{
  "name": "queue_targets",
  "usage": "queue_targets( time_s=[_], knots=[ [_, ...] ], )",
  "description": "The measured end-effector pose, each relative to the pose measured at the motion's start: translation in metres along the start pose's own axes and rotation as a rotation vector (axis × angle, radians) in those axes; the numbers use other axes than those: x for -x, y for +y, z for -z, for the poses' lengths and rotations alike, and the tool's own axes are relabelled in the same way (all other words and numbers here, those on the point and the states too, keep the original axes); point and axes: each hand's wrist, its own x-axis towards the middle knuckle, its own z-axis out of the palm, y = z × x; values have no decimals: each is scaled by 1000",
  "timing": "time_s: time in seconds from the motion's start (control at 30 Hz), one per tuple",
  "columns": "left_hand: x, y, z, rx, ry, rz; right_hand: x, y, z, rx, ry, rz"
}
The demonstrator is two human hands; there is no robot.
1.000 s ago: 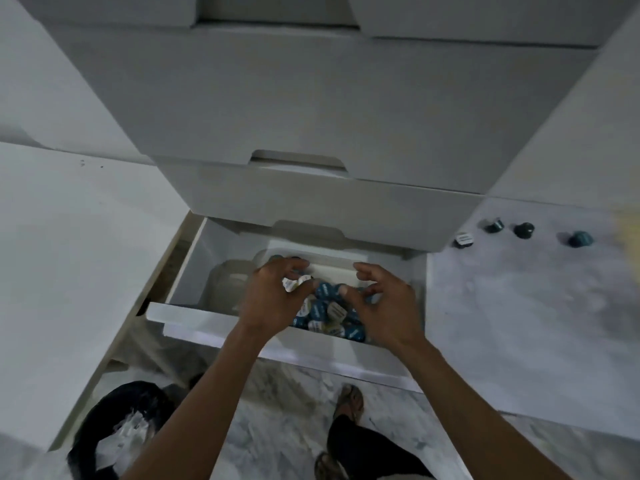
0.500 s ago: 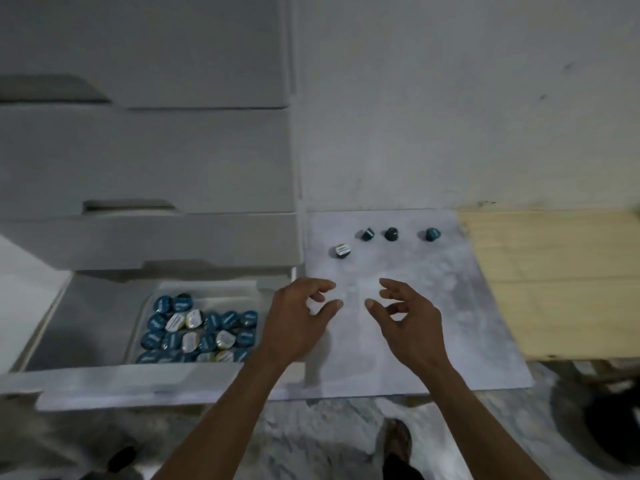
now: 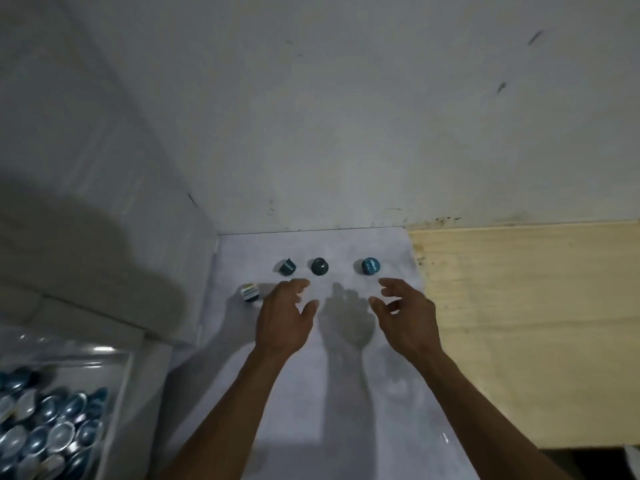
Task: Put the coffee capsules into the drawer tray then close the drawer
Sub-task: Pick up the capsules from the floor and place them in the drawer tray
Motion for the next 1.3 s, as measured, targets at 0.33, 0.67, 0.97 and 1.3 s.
queue_targets(
  time_s=[0.33,0.67,0.97,1.3],
  knots=[
    [-79,-22,-78,-265,-67,37,-84,58,-50,279,-43,132],
    [-83,-20,-87,-203,84,-98,-93,78,-70,312,153,306],
    [-74,-22,-95,41,177,-135,-94,80,-69,258,208,350],
    [-53,-42,-107,61,337,-237,-86,98,-78,218,265,428]
  ],
)
